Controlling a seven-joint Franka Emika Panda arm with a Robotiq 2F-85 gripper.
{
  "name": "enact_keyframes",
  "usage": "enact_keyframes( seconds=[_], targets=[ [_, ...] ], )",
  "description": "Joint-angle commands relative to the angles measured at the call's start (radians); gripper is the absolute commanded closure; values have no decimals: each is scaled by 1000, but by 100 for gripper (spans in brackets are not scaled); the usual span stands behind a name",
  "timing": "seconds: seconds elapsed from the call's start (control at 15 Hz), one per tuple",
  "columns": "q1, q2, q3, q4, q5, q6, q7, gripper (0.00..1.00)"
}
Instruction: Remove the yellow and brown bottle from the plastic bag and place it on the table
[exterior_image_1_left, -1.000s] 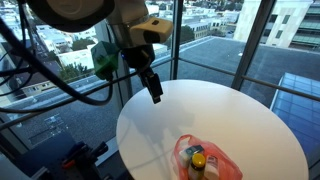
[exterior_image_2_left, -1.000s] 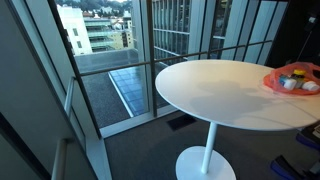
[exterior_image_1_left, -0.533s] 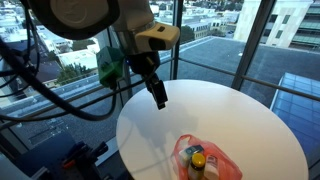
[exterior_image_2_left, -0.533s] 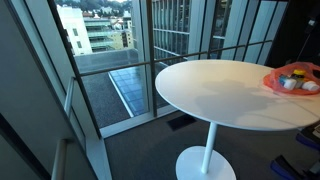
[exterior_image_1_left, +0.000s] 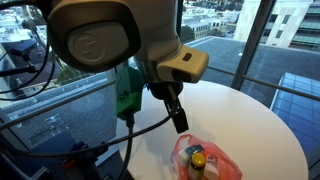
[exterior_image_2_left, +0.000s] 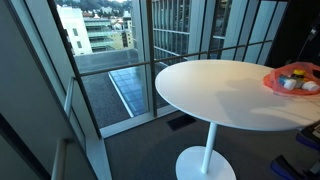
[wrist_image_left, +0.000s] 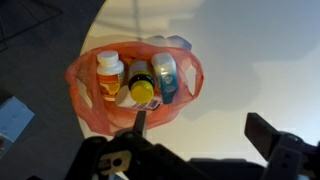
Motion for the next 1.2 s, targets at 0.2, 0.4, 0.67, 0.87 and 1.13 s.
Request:
enact_keyframes(
  seconds=[0.2,0.4,0.67,0.87,1.13],
  targets=[
    [-26,187,-85,98,27,50,-36,0],
    [-20,258,-115,140,63,48,-51,0],
    [-14,346,-116,192,100,47,-62,0],
    [-9,414,-109,232,116,49,-62,0],
    [-7,501,-96,285,150,53,-78,0]
  ],
)
